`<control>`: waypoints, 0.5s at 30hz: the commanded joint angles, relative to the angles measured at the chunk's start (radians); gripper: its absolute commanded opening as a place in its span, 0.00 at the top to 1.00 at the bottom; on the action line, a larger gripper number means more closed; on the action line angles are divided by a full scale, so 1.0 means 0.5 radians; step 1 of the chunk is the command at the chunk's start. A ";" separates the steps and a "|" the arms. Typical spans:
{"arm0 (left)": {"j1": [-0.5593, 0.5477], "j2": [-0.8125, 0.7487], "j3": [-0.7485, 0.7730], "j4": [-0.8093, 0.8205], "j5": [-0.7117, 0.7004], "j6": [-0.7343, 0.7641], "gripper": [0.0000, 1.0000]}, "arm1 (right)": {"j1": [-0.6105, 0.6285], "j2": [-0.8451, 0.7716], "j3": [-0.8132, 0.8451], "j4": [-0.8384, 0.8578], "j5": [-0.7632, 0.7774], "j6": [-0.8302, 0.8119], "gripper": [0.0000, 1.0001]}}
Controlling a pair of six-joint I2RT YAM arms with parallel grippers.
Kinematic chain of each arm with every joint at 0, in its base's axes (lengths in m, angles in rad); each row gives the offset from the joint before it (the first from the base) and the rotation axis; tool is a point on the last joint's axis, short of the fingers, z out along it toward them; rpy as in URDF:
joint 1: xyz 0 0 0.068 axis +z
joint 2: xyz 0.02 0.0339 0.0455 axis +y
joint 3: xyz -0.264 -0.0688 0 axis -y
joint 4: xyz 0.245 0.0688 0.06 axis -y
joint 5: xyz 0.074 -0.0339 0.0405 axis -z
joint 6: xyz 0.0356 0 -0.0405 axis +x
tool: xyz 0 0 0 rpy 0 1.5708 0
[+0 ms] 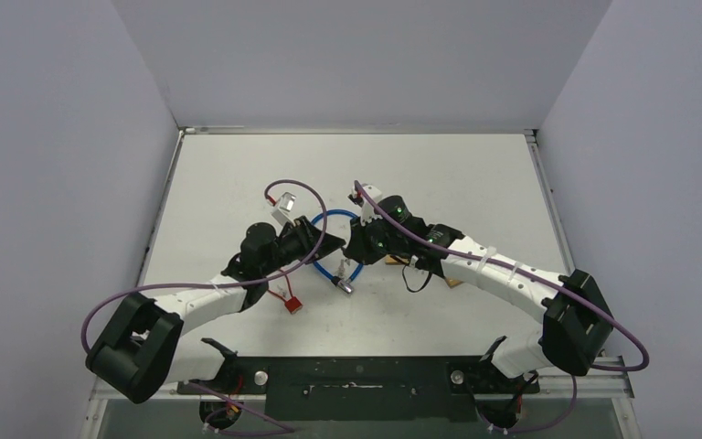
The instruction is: Unlock with the key
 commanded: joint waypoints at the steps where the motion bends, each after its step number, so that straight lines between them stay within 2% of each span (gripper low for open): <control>1: -0.015 0.021 0.095 0.167 0.031 -0.004 0.80 | -0.015 -0.012 0.098 0.055 -0.022 -0.008 1.00; 3: -0.014 0.009 0.101 0.202 0.053 -0.030 0.97 | -0.025 -0.019 0.099 0.058 -0.030 0.013 0.99; 5: -0.006 -0.005 0.111 0.321 0.119 -0.101 1.00 | -0.071 -0.017 0.133 0.028 -0.128 0.072 0.95; 7: -0.001 -0.041 0.162 0.366 0.182 -0.113 1.00 | -0.127 -0.044 0.167 -0.003 -0.211 0.123 0.73; 9: 0.002 -0.089 0.228 0.351 0.224 -0.078 1.00 | -0.153 -0.136 0.160 0.051 -0.242 0.151 0.42; 10: 0.007 -0.116 0.260 0.325 0.248 -0.051 1.00 | -0.163 -0.189 0.148 0.105 -0.257 0.163 0.33; 12: 0.024 -0.186 0.320 0.274 0.280 0.009 1.00 | -0.190 -0.290 0.129 0.190 -0.297 0.187 0.26; 15: 0.070 -0.263 0.418 0.231 0.367 0.072 1.00 | -0.234 -0.445 0.097 0.336 -0.353 0.228 0.24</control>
